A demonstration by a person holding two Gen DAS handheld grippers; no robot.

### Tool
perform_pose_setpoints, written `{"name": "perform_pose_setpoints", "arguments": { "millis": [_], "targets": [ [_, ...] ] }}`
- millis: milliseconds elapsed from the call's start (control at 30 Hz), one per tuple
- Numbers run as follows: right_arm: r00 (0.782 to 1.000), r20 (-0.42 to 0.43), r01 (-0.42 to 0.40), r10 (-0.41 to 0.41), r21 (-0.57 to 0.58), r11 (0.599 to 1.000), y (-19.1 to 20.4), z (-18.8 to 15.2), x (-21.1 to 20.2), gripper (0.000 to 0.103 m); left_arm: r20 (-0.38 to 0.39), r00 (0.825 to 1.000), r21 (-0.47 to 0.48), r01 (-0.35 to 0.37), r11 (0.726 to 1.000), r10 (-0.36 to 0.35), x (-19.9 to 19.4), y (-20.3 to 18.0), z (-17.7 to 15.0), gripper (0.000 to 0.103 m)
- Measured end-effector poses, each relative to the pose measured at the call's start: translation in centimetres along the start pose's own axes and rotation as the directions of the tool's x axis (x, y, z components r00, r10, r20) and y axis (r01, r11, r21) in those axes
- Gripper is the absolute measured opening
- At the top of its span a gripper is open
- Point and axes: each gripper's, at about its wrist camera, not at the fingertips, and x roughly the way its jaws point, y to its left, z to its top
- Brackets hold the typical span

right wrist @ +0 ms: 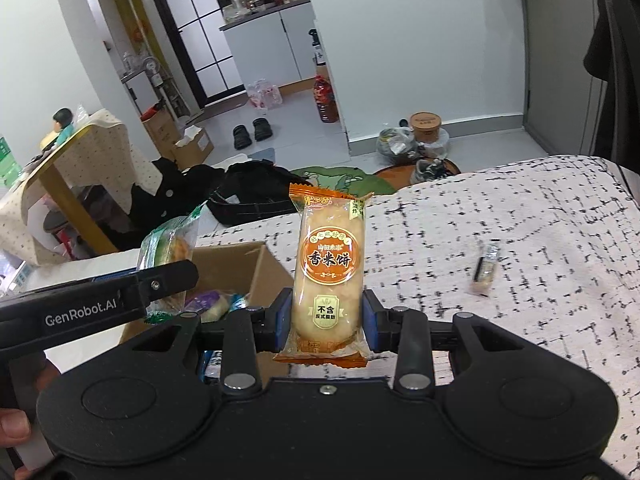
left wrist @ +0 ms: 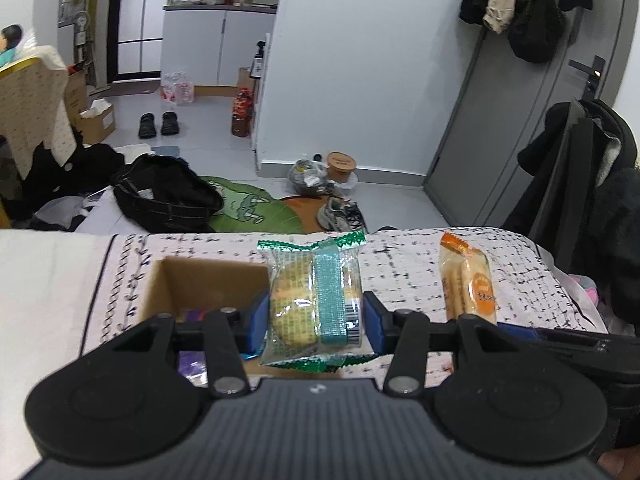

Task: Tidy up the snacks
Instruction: 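Carry both packs over the cardboard box and open both tools to drop them, then withdraw both tools from the box toward the orange candy and stick pack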

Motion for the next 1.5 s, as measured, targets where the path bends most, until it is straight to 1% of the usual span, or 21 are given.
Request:
{"name": "perform_pose_setpoints", "arguments": {
  "millis": [367, 600, 733, 767, 900, 1033, 1133, 1167, 1233, 1300, 1433, 1500],
  "targets": [
    [0.999, -0.011, -0.054, 0.054, -0.026, 0.998, 3.8, -0.7, 0.7, 0.035, -0.018, 0.997, -0.064, -0.073, 0.995, 0.072, -1.1, 5.2, -0.6, 0.048],
    [0.996, -0.041, -0.082, 0.081, -0.042, 0.996, 6.0, -1.3, 2.1, 0.035, -0.057, 0.996, -0.064, -0.07, 0.995, 0.067, -1.1, 6.6, -1.8, 0.048],
    [0.995, -0.055, -0.085, 0.082, -0.044, 0.995, 6.7, -1.7, 3.1, 0.035, -0.093, 0.993, -0.065, -0.077, 0.995, 0.071, -0.6, 7.3, -2.5, 0.048],
    [0.995, -0.059, -0.083, 0.081, -0.045, 0.996, 6.9, -1.8, 3.4, 0.035, -0.094, 0.993, -0.064, -0.078, 0.995, 0.072, -0.5, 7.4, -2.5, 0.05],
    [0.995, -0.066, -0.074, 0.07, -0.055, 0.996, 7.5, -2.0, 4.4, 0.035, -0.08, 0.994, -0.075, -0.075, 0.994, 0.069, -0.9, 8.0, -2.4, 0.052],
    [0.997, -0.059, -0.057, 0.054, -0.066, 0.996, 7.9, -2.0, 5.1, 0.036, -0.053, 0.997, -0.094, -0.061, 0.994, 0.056, -1.4, 8.3, -2.1, 0.057],
    [0.997, -0.046, -0.064, 0.061, -0.072, 0.995, 8.0, -1.6, 5.1, 0.043, -0.04, 0.997, -0.091, -0.072, 0.993, 0.068, -1.8, 8.4, -2.1, 0.061],
    [0.997, -0.044, -0.062, 0.06, -0.069, 0.996, 7.9, -1.6, 5.1, 0.047, -0.036, 0.997, -0.092, -0.075, 0.993, 0.072, -1.9, 8.5, -2.1, 0.062],
    [0.998, -0.039, -0.054, 0.051, -0.074, 0.996, 7.9, -1.6, 4.7, 0.052, -0.03, 0.996, -0.106, -0.083, 0.991, 0.081, -2.1, 8.6, -2.1, 0.062],
    [0.998, -0.035, -0.047, 0.045, -0.077, 0.996, 7.7, -1.8, 4.2, 0.059, -0.024, 0.996, -0.118, -0.084, 0.989, 0.082, -2.2, 8.6, -2.2, 0.063],
    [0.999, -0.034, -0.044, 0.041, -0.068, 0.997, 6.9, -2.0, 3.2, 0.062, -0.008, 0.996, -0.111, -0.09, 0.99, 0.09, -2.5, 8.5, -2.2, 0.067],
    [0.999, -0.028, -0.036, 0.035, -0.064, 0.997, 6.3, -2.0, 2.6, 0.068, 0.002, 0.996, -0.111, -0.088, 0.99, 0.089, -2.7, 8.2, -2.2, 0.068]
  ]
}}
